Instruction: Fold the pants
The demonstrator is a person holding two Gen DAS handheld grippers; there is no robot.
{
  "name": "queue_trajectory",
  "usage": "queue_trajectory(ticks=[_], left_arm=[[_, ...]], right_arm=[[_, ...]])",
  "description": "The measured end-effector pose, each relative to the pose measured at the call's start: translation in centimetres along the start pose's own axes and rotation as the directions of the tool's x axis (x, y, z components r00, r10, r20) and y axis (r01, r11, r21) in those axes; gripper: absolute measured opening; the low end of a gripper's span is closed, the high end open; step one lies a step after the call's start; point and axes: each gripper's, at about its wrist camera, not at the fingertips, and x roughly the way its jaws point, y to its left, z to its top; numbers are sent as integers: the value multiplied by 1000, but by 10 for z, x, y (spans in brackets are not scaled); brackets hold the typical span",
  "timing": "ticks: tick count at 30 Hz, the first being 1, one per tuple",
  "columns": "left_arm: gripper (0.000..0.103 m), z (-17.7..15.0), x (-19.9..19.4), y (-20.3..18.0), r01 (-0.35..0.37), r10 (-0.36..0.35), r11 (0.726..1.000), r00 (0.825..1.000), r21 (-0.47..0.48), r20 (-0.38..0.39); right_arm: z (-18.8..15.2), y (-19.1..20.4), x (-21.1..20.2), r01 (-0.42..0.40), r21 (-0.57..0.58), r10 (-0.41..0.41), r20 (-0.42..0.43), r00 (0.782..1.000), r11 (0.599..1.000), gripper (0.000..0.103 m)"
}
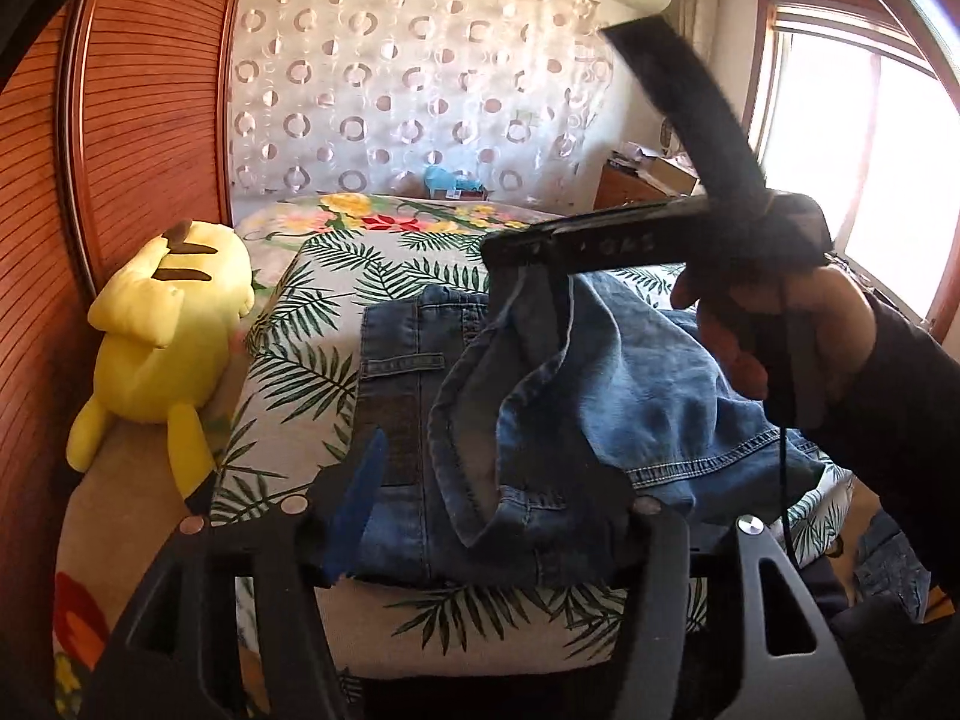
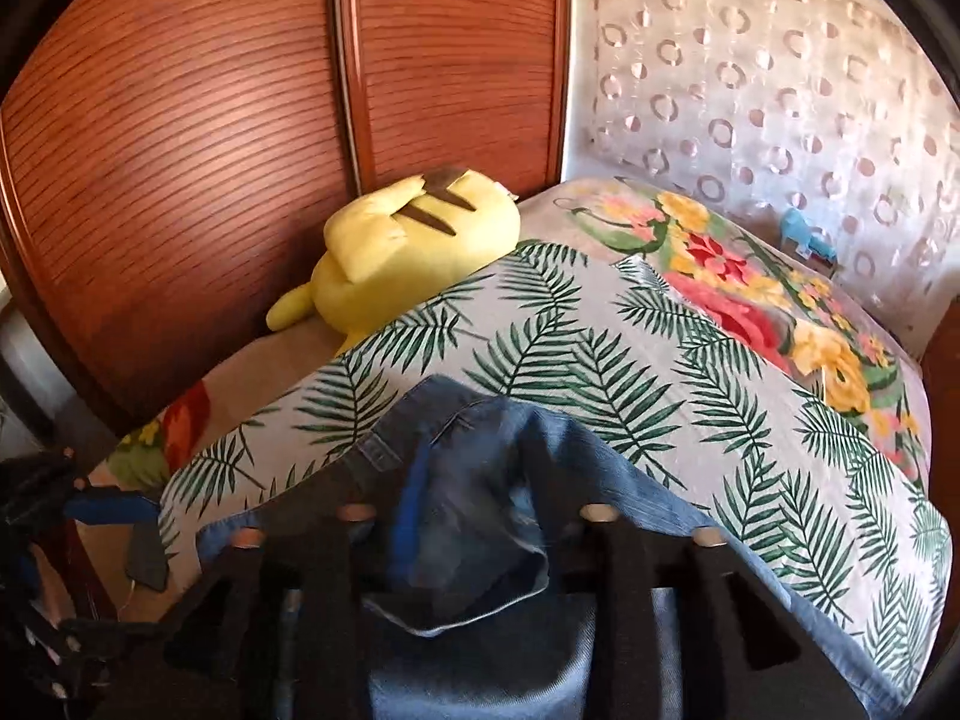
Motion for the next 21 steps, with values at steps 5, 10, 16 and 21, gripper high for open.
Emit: queue_trajectory(ticks=[5, 10, 16, 21], left_arm=[[55, 0, 17, -8, 36, -36, 999, 999, 25, -19], [44, -5, 39, -8, 34, -33, 999, 997, 15, -74], [44, -14, 55, -13, 20, -18, 1000, 991, 14, -129], [30, -17, 52, -22, 18, -12, 999, 993, 42, -119]], right_arm=[[-15, -1, -21, 43, 20, -44, 42, 998, 999, 57], [-59, -26, -54, 98, 95, -106, 80, 991, 991, 57], [-126, -54, -74, 196, 169, -205, 37, 978, 966, 58], [-175, -69, -81, 241, 265, -243, -27, 970, 934, 58]])
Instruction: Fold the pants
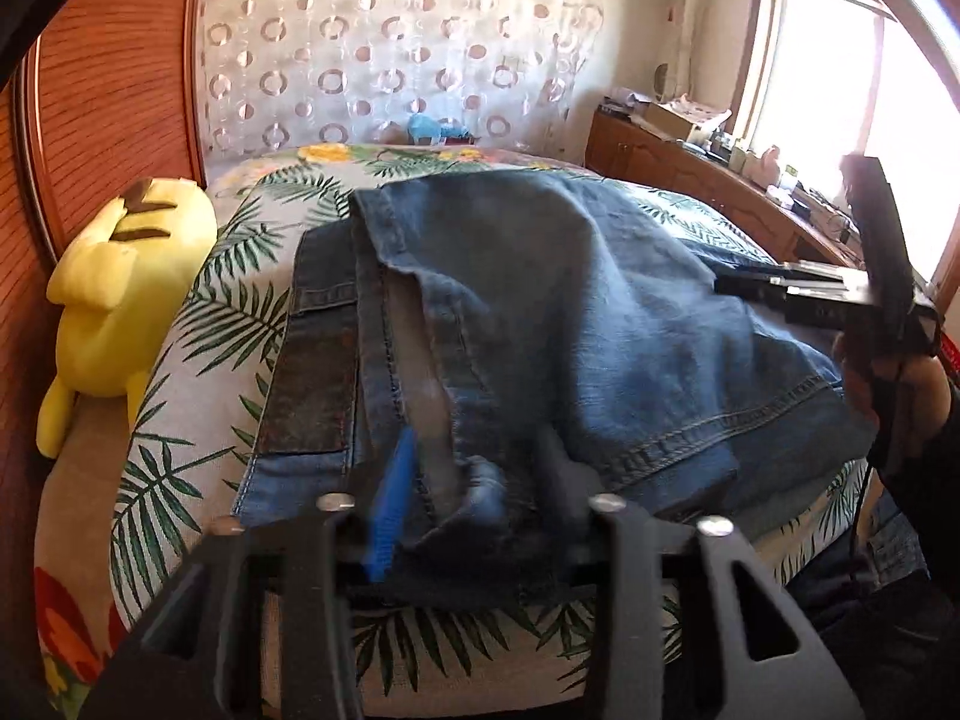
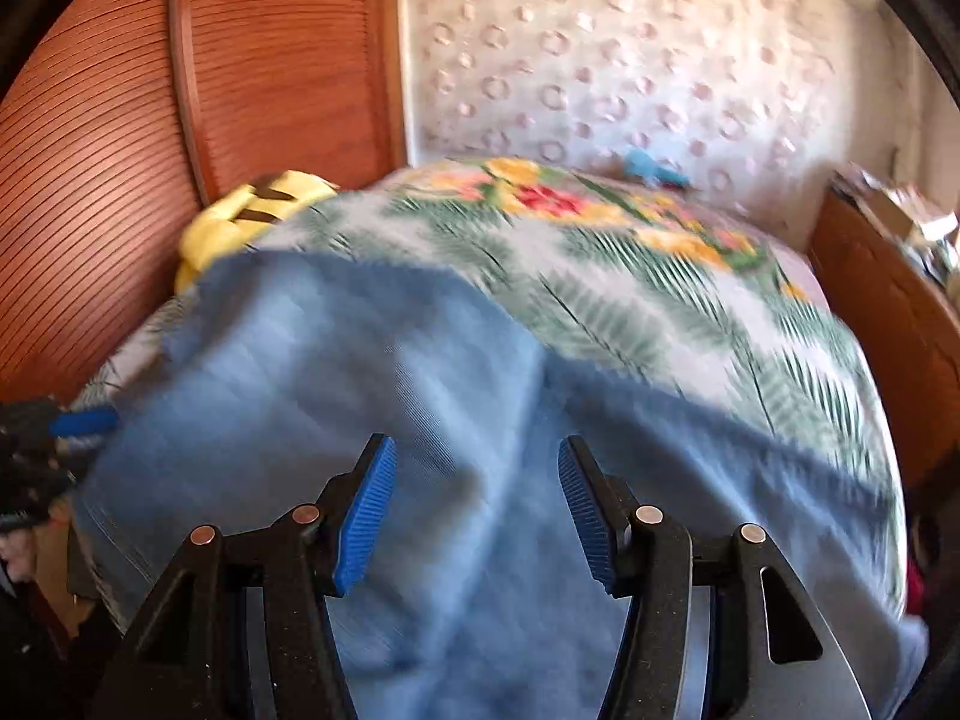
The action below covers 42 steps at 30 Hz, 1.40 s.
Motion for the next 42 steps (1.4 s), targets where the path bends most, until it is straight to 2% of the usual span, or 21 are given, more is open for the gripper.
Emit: queue_trajectory(ticks=[3, 6, 8, 9, 10, 13, 17, 20, 23, 26, 29, 30, 31, 37, 41, 42], left_arm=[[30, 0, -6, -7, 0, 0, 1000, 1000, 18, 13], [30, -1, -1, -10, -7, 8, 1000, 1000, 26, -14], [30, -2, 3, -8, -13, 14, 999, 1000, 29, -28], [26, -2, 3, -9, -16, 16, 999, 1000, 30, -25], [18, -3, 1, -11, -22, 23, 999, 999, 40, -23], [13, -1, -10, -15, -42, 42, 996, 999, 73, -6], [11, 10, -35, -2, -87, 86, 995, 996, 45, 37], [10, 16, -49, 11, -125, 124, 992, 991, 30, 57], [11, 16, -49, 17, -116, 115, 993, 991, 13, 62], [18, 15, -42, 15, -112, 111, 994, 993, 10, 44], [34, 18, -37, 14, -98, 98, 995, 995, 6, 35], [44, 20, -36, 15, -92, 92, 996, 995, 5, 38], [47, 22, -35, 15, -84, 84, 996, 995, 4, 46], [47, 49, -24, 25, -66, 65, 998, 994, 2, 89], [45, 73, 0, 37, -42, 41, 999, 997, 6, 68], [41, 77, 4, 39, -42, 42, 999, 997, 7, 62]], right_arm=[[-17, -12, -8, 25, 46, -25, -8, 1000, 999, 58], [-27, -15, -13, 84, 26, -83, -8, 996, 996, 58], [-33, -15, -12, 96, 27, -95, -16, 995, 995, 58], [-34, -15, -12, 88, 35, -88, -21, 996, 995, 58], [-36, -17, -13, 74, 47, -73, -22, 997, 996, 58], [-36, -13, -16, 53, 55, -53, -3, 999, 997, 58], [-41, -16, -16, 33, 63, -33, -6, 999, 997, 58], [-38, -17, -15, 44, 48, -45, 32, 998, 998, 58], [-42, -19, -12, 40, 33, -41, 31, 999, 999, 58], [-44, -23, -10, 32, 44, -34, 27, 999, 998, 58], [-41, -26, -7, 30, 47, -31, 17, 999, 998, 58], [-40, -25, -6, 30, 45, -31, 13, 999, 999, 58], [-39, -25, -6, 30, 45, -31, 11, 999, 999, 58], [-37, -26, -4, 31, 48, -31, 7, 999, 998, 58], [-37, -25, -4, 33, 46, -33, 9, 999, 998, 58], [-37, -25, -3, 32, 46, -33, 9, 999, 998, 58]])
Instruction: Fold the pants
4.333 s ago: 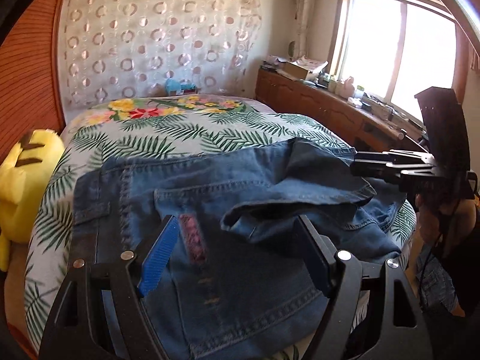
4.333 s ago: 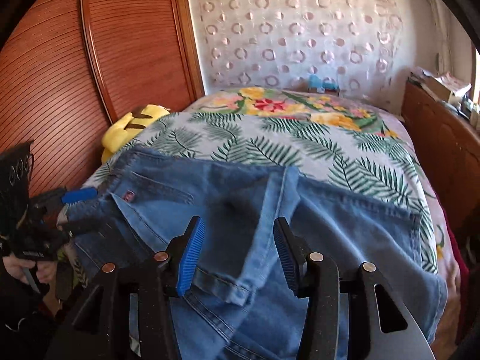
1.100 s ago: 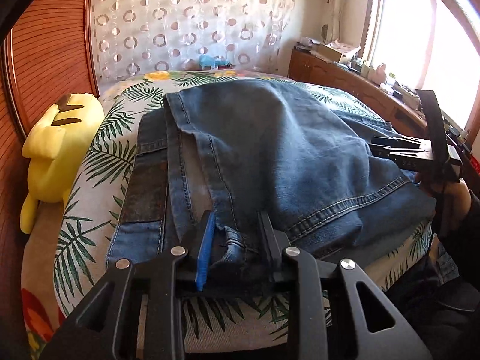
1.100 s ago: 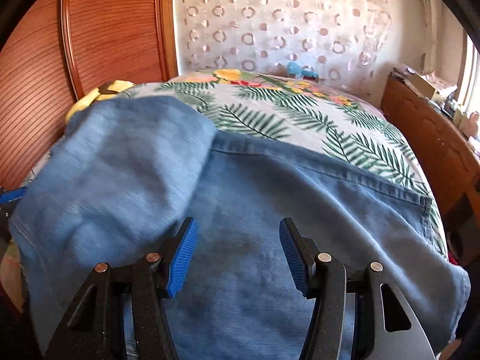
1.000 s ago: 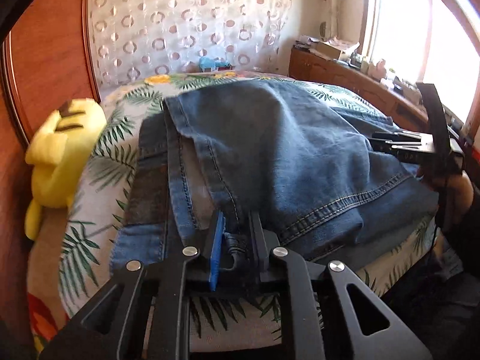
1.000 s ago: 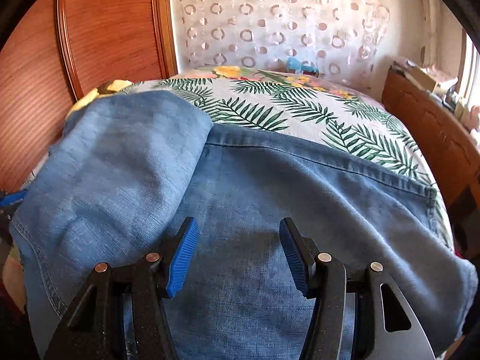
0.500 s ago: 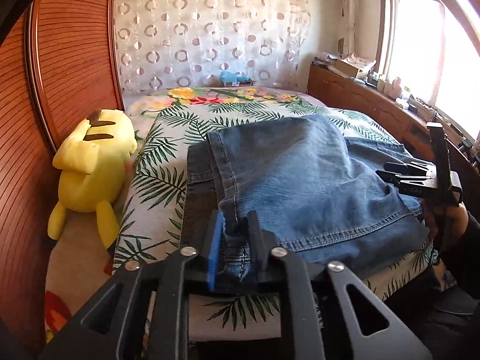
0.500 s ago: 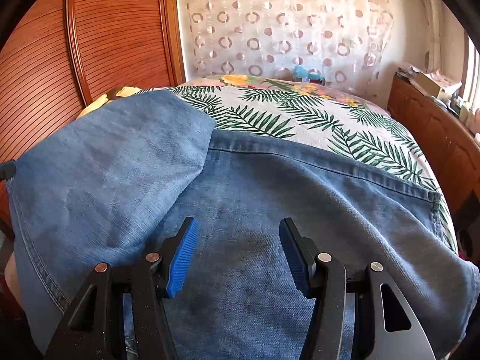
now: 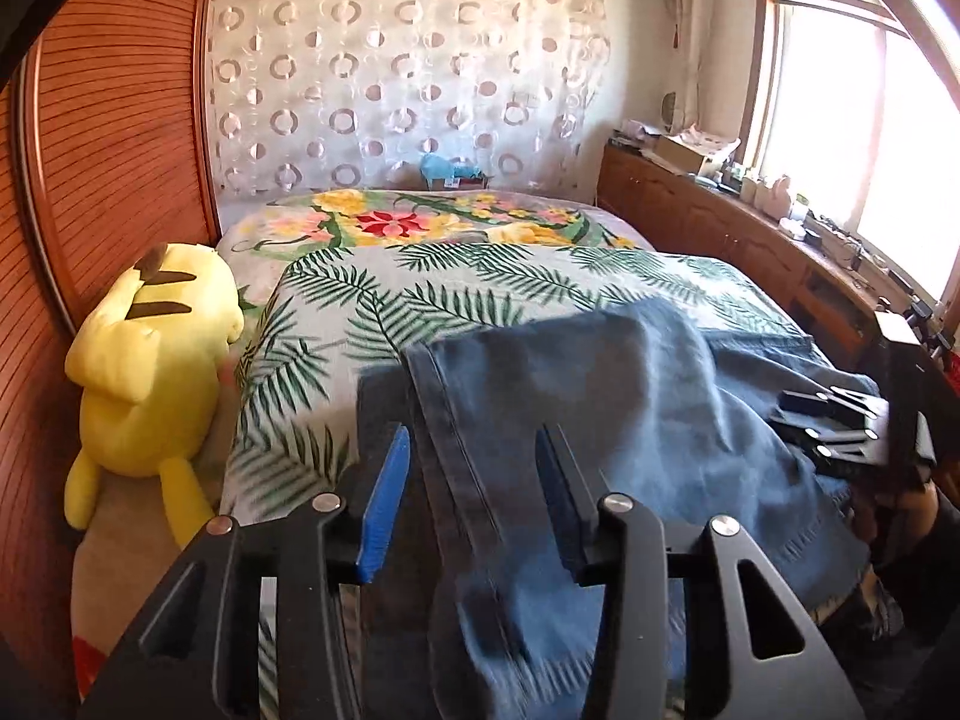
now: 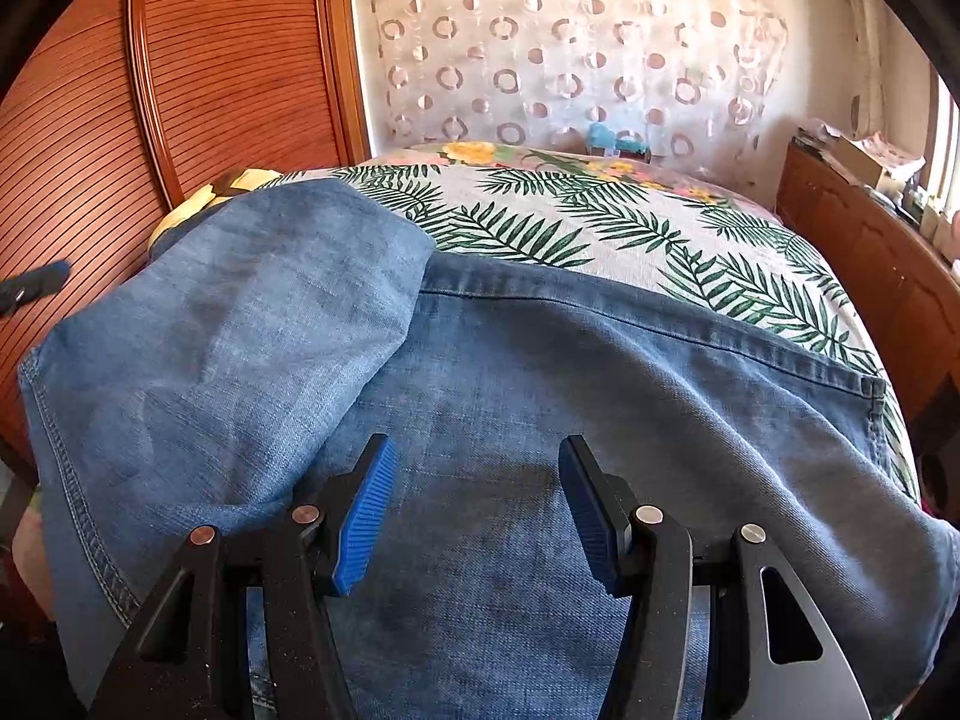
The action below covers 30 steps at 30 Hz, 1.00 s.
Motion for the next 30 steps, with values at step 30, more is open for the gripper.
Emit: queue_trajectory(ticks=[30], left_arm=[[6, 58, 35, 33, -100, 101, 995, 994, 20, -49]], right_arm=[[-3, -2, 2, -8, -8, 8, 12, 1000, 1000, 58]])
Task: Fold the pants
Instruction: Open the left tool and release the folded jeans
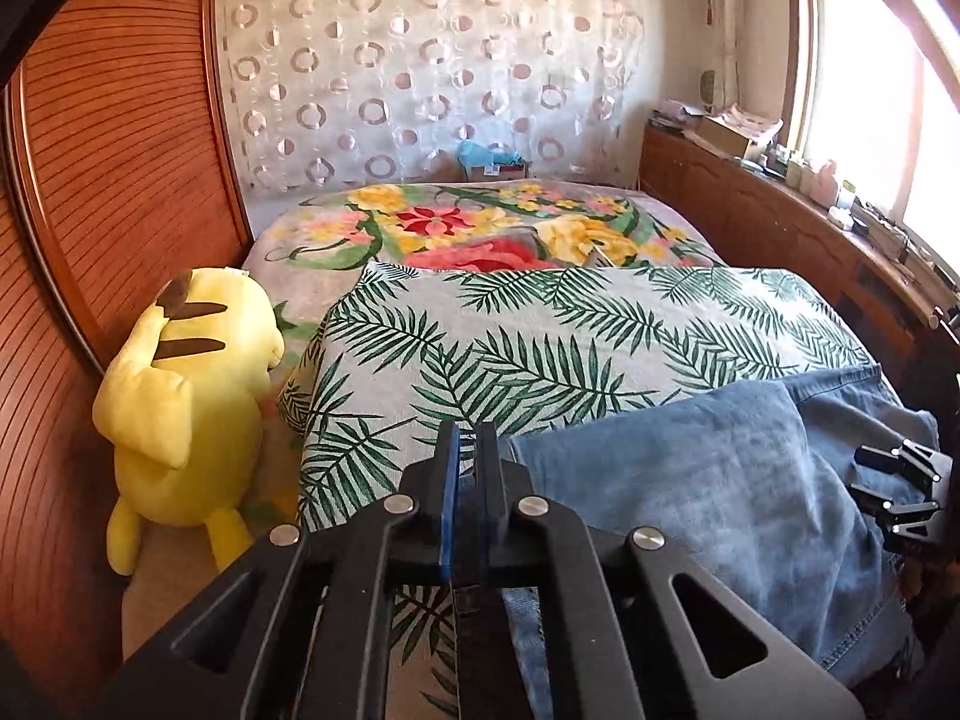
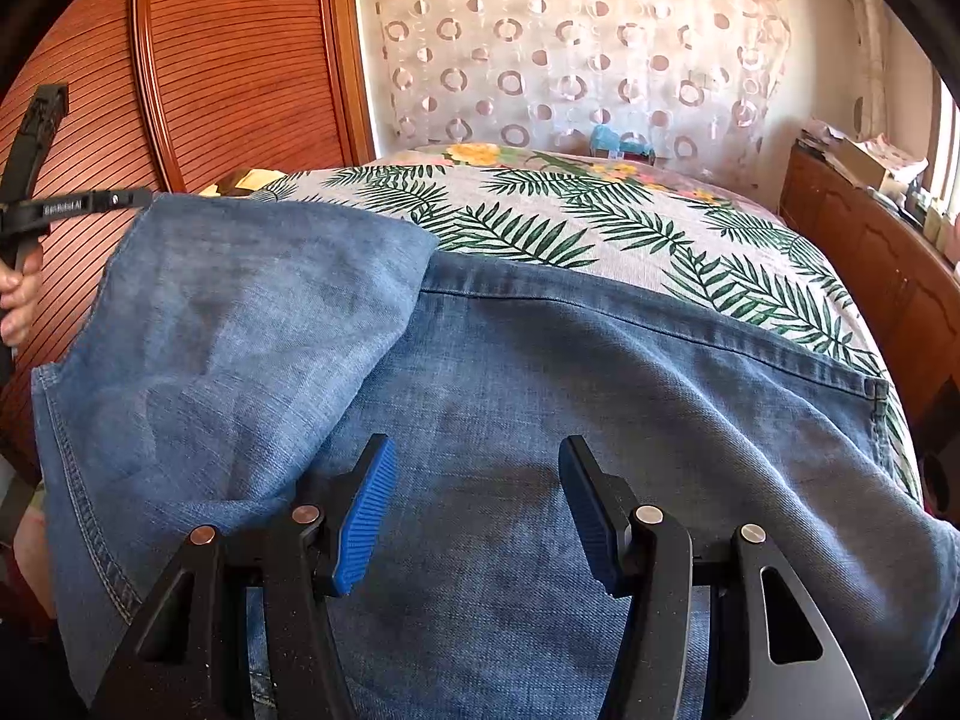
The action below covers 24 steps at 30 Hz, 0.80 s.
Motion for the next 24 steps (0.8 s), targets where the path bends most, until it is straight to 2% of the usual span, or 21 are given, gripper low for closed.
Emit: queue_trajectory(ticks=[5, 7, 15, 17, 21, 24], left_arm=[[29, -7, -10, -11, 23, -24, 1000, 999, 19, 25], [46, -11, -14, -18, 39, -40, 999, 999, 27, 36], [47, -41, -26, -63, 107, -110, 993, 992, 57, 55], [47, -53, -27, -74, 129, -131, 990, 990, 55, 49], [47, -75, -28, -85, 159, -160, 987, 987, 38, 32], [47, -86, -29, -91, 161, -162, 986, 987, 32, 23]], right_arm=[[0, 0, 2, -1, -1, 1, -3, 1000, 1000, 58], [0, 0, 3, -1, 0, 1, -3, 1000, 1000, 58], [-2, 1, 0, -1, -5, 1, 1, 1000, 1000, 58], [-5, 3, -7, 22, 2, -22, -5, 1000, 1000, 58], [-13, 8, -30, -40, 43, 40, 2, 999, 998, 58], [-15, 19, -49, -67, 28, 66, 23, 998, 997, 58]])
